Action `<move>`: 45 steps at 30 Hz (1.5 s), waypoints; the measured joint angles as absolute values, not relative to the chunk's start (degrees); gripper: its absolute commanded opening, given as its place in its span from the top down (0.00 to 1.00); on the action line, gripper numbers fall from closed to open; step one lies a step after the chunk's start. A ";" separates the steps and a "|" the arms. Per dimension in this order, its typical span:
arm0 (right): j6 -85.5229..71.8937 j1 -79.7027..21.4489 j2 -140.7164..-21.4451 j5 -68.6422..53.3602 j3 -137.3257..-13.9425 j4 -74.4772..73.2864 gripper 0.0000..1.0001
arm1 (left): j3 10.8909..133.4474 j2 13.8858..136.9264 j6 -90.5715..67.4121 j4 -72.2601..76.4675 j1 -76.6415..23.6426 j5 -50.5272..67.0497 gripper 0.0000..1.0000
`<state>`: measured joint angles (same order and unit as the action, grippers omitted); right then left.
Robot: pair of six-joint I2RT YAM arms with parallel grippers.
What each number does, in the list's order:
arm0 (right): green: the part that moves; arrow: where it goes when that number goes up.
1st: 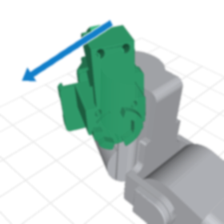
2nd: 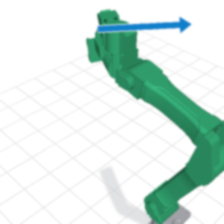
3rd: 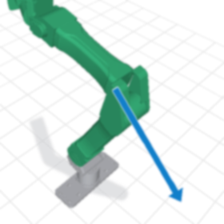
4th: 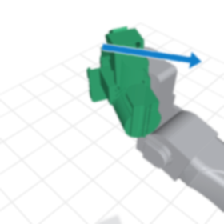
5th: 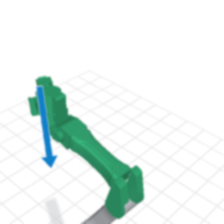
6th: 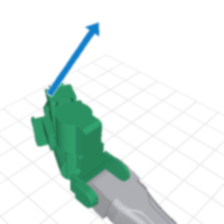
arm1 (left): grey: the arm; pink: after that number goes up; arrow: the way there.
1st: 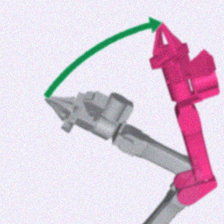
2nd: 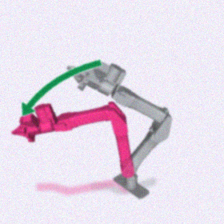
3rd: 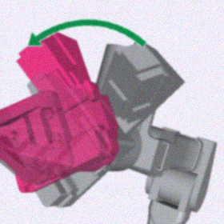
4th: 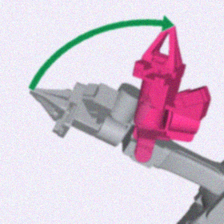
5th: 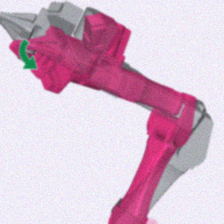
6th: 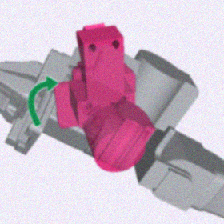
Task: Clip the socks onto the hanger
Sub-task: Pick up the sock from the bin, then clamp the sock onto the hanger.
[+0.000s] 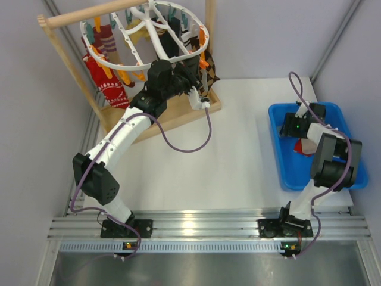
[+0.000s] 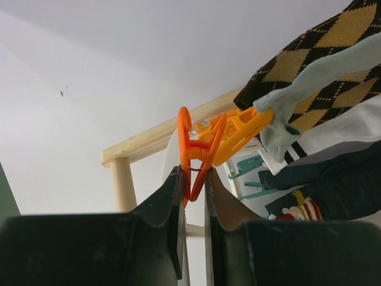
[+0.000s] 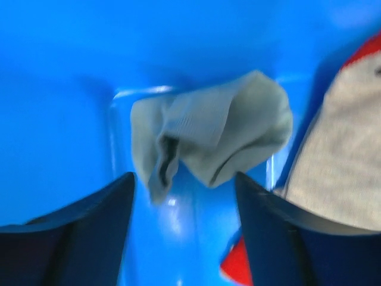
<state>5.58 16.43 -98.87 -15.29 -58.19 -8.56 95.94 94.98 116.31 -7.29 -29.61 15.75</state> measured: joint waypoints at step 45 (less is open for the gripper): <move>20.88 -21.54 -113.14 -37.76 -122.76 -51.79 1.00 | 92.18 92.99 116.57 -4.95 -28.45 19.05 1.00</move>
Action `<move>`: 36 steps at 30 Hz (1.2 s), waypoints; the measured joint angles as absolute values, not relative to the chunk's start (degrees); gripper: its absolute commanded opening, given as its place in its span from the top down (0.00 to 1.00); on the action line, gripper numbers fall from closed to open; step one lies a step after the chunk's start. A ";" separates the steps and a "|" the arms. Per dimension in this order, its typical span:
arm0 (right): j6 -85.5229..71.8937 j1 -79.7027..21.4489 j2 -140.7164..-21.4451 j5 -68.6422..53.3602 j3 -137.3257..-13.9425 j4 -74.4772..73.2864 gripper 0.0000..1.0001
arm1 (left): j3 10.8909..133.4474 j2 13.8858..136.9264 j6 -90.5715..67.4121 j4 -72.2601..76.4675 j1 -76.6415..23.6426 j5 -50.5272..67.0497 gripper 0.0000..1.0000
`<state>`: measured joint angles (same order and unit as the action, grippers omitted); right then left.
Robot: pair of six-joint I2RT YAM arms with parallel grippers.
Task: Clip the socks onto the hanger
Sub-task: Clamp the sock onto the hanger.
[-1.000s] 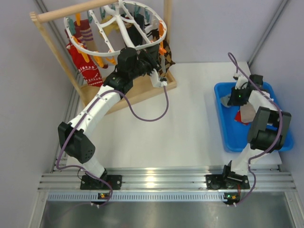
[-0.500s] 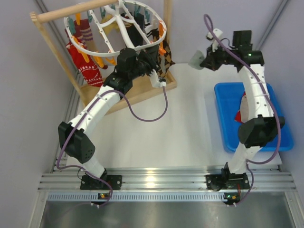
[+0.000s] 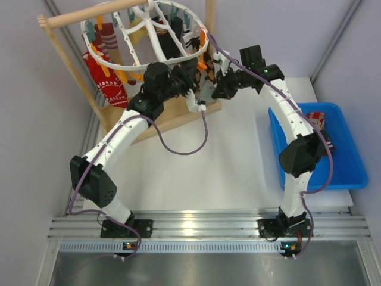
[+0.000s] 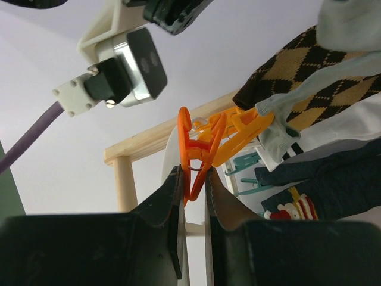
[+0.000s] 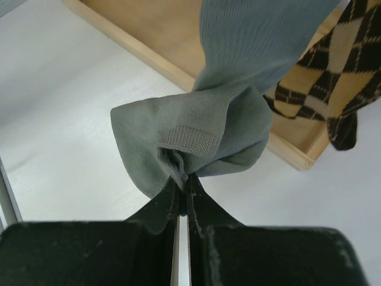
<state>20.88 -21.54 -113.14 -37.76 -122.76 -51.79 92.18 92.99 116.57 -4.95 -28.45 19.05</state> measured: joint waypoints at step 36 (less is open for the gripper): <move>16.67 -25.85 -114.08 -30.02 -131.07 -47.09 1.00 | 91.26 92.12 117.03 -7.88 -27.51 21.63 1.00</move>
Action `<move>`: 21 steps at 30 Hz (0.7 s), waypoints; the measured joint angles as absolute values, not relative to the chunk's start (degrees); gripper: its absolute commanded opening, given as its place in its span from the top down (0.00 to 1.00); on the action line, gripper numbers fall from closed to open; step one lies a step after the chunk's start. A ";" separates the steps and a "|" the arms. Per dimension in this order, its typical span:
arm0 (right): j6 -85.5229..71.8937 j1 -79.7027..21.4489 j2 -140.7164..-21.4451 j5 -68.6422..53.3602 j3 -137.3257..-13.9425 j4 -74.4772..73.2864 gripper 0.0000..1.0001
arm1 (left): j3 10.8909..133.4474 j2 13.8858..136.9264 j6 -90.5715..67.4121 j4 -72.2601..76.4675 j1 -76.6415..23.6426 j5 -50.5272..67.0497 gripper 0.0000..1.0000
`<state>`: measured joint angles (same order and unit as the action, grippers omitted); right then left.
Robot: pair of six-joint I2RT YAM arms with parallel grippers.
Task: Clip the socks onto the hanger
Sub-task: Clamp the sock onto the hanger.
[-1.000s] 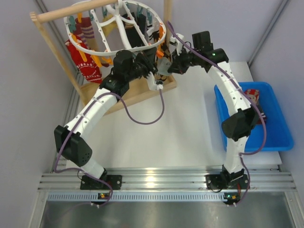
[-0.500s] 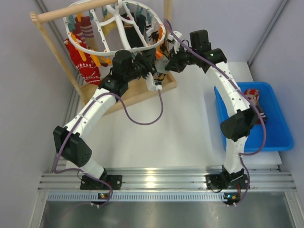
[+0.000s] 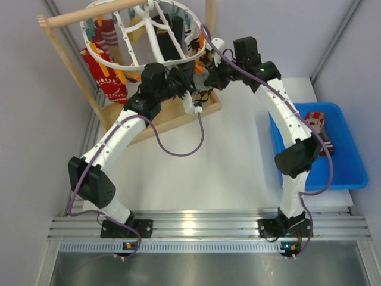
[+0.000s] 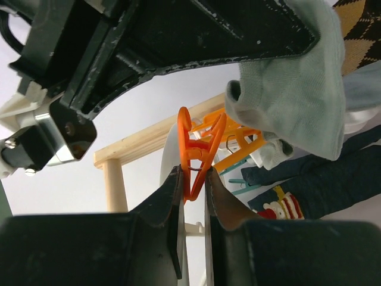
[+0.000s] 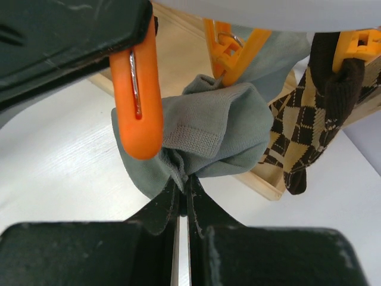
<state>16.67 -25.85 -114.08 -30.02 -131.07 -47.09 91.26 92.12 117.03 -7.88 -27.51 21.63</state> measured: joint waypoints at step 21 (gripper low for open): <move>17.96 -26.63 -114.06 -25.91 -131.35 -46.50 1.00 | 91.22 93.41 117.38 -7.27 -27.33 20.99 1.00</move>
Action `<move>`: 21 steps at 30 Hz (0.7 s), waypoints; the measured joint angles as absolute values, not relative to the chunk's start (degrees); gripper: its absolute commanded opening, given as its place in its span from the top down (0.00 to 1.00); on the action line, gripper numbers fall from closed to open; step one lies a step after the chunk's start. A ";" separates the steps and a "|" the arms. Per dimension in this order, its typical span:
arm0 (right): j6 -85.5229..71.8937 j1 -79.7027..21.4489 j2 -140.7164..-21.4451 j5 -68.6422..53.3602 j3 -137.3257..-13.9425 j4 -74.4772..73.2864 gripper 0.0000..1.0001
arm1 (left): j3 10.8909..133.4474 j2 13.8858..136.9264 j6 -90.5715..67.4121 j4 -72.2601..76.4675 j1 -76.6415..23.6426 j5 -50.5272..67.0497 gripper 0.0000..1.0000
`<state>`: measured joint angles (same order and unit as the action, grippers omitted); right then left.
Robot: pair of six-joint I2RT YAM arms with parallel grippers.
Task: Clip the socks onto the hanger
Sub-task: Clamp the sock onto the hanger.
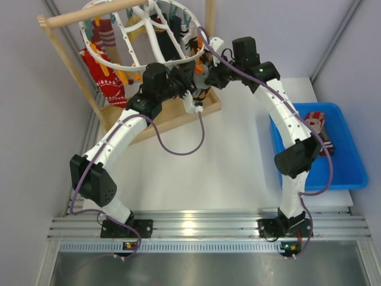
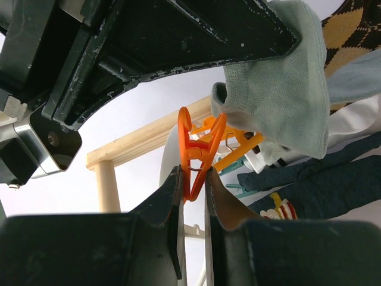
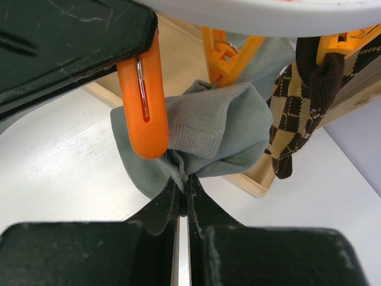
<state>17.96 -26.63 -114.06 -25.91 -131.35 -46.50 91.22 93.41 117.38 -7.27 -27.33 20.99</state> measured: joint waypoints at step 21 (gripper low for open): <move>17.74 -26.63 -114.04 -25.56 -131.35 -45.91 1.00 | 88.60 93.30 117.82 -4.45 -28.62 17.85 1.00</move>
